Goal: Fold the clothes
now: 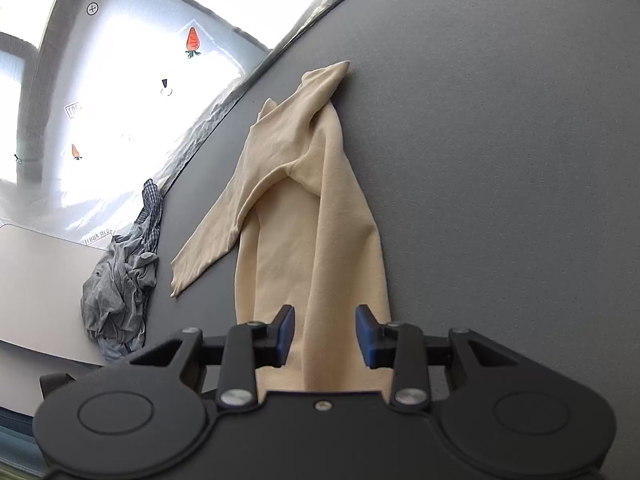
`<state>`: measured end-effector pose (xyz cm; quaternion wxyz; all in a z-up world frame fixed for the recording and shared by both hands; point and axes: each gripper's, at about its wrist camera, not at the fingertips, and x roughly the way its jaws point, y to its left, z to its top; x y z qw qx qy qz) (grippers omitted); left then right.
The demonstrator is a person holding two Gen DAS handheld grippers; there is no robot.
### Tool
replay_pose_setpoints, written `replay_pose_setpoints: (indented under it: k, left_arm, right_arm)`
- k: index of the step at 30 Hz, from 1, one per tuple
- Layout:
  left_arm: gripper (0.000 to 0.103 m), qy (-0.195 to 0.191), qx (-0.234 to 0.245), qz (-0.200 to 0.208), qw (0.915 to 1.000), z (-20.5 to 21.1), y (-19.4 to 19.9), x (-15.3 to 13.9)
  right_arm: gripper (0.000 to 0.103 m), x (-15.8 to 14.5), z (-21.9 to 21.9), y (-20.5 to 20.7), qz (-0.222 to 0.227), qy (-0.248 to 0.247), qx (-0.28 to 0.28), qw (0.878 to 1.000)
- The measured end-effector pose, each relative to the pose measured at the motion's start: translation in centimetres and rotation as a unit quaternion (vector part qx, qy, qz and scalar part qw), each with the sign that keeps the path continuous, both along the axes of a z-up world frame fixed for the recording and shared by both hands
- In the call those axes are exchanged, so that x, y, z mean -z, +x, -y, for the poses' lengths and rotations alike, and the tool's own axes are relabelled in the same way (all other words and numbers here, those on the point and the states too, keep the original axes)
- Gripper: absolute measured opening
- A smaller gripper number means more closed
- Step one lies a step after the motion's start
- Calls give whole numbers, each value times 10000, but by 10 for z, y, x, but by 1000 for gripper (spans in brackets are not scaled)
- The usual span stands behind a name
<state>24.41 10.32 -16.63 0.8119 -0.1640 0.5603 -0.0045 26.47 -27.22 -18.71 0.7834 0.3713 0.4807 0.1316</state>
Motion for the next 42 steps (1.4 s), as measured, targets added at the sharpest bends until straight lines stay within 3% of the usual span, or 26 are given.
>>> replay_pose_setpoints:
  k: [10,15,21,24,27,29,32,34,35,36,42]
  left_arm:
    - [69,-37,-929,104,9956,-54,81,-5]
    - [69,317,-1602,97,9865,-94,133,-7]
    - [75,670,-1960,19,9783,-125,172,0]
    - [93,824,-2088,-18,9745,-137,188,5]
    - [92,1150,-2033,43,9723,-126,190,8]
    - [89,1423,-2007,129,9692,-118,189,9]
    - [66,1529,-2087,300,9655,-118,188,5]
    - [34,1598,-2139,414,9628,-118,188,2]
    - [28,1633,-2165,471,9614,-118,187,0]
    - [2,1668,-2191,528,9599,-118,187,-1]
    - [1,1391,-2597,1001,9504,-130,175,-30]
  right_arm:
    - [34,11,20,95,-17,329,639,9974]
    - [34,24,28,161,-107,458,987,9940]
    - [34,47,26,235,-343,330,1116,9926]
    - [35,51,22,258,-389,267,1045,9934]
    - [28,49,17,266,-317,124,929,9951]
    - [9,45,12,268,-222,-8,879,9959]
    - [4,36,7,268,-38,-161,875,9960]
    - [4,28,4,269,99,-182,922,9955]
    - [4,24,2,271,173,-163,945,9952]
    - [4,20,0,274,241,-179,977,9948]
    - [4,-5,-7,284,519,-151,1048,9930]
